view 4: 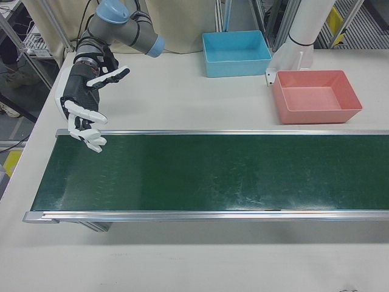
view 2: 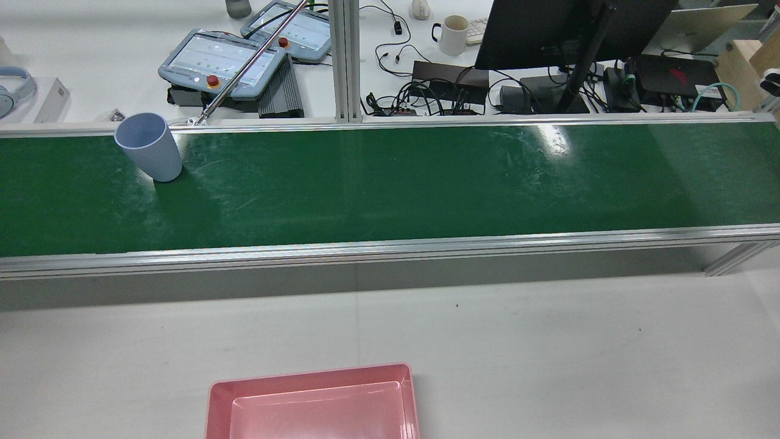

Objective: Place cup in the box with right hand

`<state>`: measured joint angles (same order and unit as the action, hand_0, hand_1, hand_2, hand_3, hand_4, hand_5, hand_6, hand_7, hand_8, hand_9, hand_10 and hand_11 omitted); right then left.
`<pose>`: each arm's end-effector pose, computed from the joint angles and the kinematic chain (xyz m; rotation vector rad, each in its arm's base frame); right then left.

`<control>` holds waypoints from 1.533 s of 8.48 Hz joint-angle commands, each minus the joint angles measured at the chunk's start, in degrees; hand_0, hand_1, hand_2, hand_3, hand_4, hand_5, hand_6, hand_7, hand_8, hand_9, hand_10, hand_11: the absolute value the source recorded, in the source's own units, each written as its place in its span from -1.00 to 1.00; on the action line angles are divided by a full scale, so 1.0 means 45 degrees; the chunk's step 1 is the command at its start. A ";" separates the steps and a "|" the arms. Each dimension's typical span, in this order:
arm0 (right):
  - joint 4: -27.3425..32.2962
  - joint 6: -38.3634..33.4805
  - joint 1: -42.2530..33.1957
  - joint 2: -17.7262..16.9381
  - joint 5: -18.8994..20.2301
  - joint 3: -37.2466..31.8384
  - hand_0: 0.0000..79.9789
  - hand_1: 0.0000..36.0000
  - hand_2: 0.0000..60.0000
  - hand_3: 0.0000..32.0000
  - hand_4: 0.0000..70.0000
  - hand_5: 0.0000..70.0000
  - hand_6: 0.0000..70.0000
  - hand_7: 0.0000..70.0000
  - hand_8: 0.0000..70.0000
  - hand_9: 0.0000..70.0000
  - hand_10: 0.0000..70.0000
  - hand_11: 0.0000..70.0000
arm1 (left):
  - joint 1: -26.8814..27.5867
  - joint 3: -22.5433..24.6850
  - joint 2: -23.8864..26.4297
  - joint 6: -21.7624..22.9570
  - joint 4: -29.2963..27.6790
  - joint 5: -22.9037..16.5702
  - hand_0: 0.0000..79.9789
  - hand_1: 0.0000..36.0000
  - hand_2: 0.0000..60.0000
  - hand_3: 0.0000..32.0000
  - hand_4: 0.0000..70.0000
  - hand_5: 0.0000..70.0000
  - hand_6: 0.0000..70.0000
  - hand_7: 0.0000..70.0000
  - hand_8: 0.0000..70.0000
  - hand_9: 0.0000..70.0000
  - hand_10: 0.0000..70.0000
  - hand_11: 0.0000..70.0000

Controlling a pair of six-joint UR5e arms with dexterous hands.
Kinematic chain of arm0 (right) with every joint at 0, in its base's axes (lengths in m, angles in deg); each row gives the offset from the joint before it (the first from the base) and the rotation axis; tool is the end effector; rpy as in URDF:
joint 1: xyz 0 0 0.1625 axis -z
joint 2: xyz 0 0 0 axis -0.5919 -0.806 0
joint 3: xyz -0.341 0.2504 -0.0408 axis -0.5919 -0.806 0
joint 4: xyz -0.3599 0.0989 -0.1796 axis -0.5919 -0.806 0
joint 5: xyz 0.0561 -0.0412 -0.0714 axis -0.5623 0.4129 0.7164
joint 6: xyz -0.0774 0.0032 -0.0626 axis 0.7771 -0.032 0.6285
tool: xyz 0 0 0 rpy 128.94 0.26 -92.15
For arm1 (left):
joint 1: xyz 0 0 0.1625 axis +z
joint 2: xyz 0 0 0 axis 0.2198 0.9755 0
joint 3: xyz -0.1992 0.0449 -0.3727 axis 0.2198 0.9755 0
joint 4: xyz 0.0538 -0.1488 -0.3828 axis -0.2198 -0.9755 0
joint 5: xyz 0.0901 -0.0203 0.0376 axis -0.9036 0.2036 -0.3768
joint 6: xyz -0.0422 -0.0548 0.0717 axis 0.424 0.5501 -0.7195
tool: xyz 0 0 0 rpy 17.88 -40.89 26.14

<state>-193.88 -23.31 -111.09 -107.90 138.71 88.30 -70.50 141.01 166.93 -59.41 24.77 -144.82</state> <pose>0.0468 -0.4380 0.6054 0.0490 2.3820 -1.9856 -0.0604 -0.5626 0.5176 -0.0713 1.9049 -2.2049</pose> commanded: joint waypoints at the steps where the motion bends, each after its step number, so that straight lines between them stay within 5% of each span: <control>1: -0.0203 -0.0029 0.0000 0.0019 0.0019 0.0019 0.44 -0.32 -1.00 -1.00 -0.23 -0.76 -0.65 0.47 -0.31 -0.11 -0.57 -0.36 | -0.0007 0.0000 0.0000 0.0000 0.0000 -0.0001 -1.00 -1.00 -1.00 -1.00 -1.00 -1.00 -1.00 -1.00 -1.00 -1.00 -1.00 -1.00; 2: -0.0184 -0.0029 0.0000 0.0019 0.0000 0.0019 0.93 0.69 -0.50 -1.00 0.25 -0.61 -0.46 0.89 -0.10 0.16 -0.45 -0.14 | 0.0013 0.0000 0.0000 0.0000 0.0000 -0.0001 -1.00 -1.00 -1.00 -1.00 -1.00 -1.00 -1.00 -1.00 -1.00 -1.00 -1.00 -1.00; 3: -0.0184 -0.0048 0.0000 0.0000 0.0019 0.0019 1.00 1.00 1.00 -1.00 0.66 -0.42 -0.15 1.00 0.33 0.81 0.01 0.50 | 0.0013 0.0000 0.0000 0.0000 0.0000 -0.0001 -1.00 -1.00 -1.00 -1.00 -1.00 -1.00 -1.00 -1.00 -1.00 -1.00 -1.00 -1.00; 4: -0.0164 -0.0029 0.0000 0.0000 0.0000 0.0000 1.00 1.00 0.74 -1.00 0.41 -0.48 -0.23 1.00 0.24 0.66 -0.03 0.44 | -0.0006 0.0000 0.0000 0.0000 0.0000 0.0018 -1.00 -1.00 -1.00 -1.00 -1.00 -1.00 -1.00 -1.00 -1.00 -1.00 -1.00 -1.00; 5: -0.0145 -0.0048 0.0000 0.0000 0.0000 0.0000 1.00 0.84 -0.75 -1.00 -0.10 -0.56 -0.51 0.65 -0.13 0.09 -0.25 0.16 | -0.0007 0.0000 0.0000 0.0000 0.0000 -0.0001 -1.00 -1.00 -1.00 -1.00 -1.00 -1.00 -1.00 -1.00 -1.00 -1.00 -1.00 -1.00; 6: -0.0164 -0.0029 0.0000 0.0000 0.0019 0.0000 1.00 0.48 -1.00 -1.00 -0.41 -0.61 -0.67 0.16 -0.27 -0.19 -0.43 -0.12 | 0.0013 0.0000 0.0000 0.0000 0.0000 -0.0001 -1.00 -1.00 -1.00 -1.00 -1.00 -1.00 -1.00 -1.00 -1.00 -1.00 -1.00 -1.00; 7: -0.0164 -0.0048 0.0000 0.0000 0.0019 0.0019 0.99 0.35 -1.00 -0.80 -0.55 -0.63 -0.71 0.08 -0.29 -0.23 -0.48 -0.18 | -0.0006 -0.0038 0.0000 0.0000 -0.0058 0.0018 -1.00 -1.00 -1.00 -1.00 -1.00 -1.00 -1.00 -1.00 -1.00 -1.00 -1.00 -1.00; 8: -0.0164 -0.0048 0.0000 0.0000 0.0019 0.0019 1.00 0.38 -1.00 -1.00 -0.37 -0.62 -0.63 0.36 -0.22 -0.07 -0.42 -0.10 | 0.0013 -0.0019 0.0000 0.0000 -0.0078 -0.0001 -1.00 -1.00 -1.00 -1.00 -1.00 -1.00 -1.00 -1.00 -1.00 -1.00 -1.00 -1.00; 11: -0.0184 -0.0029 0.0000 0.0000 0.0000 0.0019 0.94 0.21 -1.00 -1.00 -0.15 -0.64 -0.56 0.65 -0.16 0.07 -0.35 0.00 | -0.0007 0.0020 0.0000 0.0000 -0.0039 0.0019 -1.00 -1.00 -1.00 -1.00 -1.00 -1.00 -1.00 -1.00 -1.00 -1.00 -1.00 -1.00; 12: -0.0184 -0.0029 0.0000 0.0000 0.0000 0.0019 0.61 -0.02 -1.00 -1.00 -0.20 -0.67 -0.56 0.67 -0.16 0.09 -0.33 0.01 | -0.0007 0.0000 0.0000 0.0000 -0.0059 -0.0001 -1.00 -1.00 -1.00 -1.00 -1.00 -1.00 -1.00 -1.00 -1.00 -1.00 -1.00 -1.00; 13: -0.0184 -0.0048 0.0000 0.0000 0.0000 0.0019 0.55 -0.09 -1.00 -1.00 -0.23 -0.68 -0.56 0.67 -0.16 0.10 -0.33 0.01 | -0.0007 0.0020 0.0000 0.0000 -0.0059 0.0018 -1.00 -1.00 -1.00 -1.00 -1.00 -1.00 -1.00 -1.00 -1.00 -1.00 -1.00 -1.00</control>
<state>-194.69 -23.46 -111.09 -107.90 138.72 88.38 -70.53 141.06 166.93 -59.41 24.56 -144.77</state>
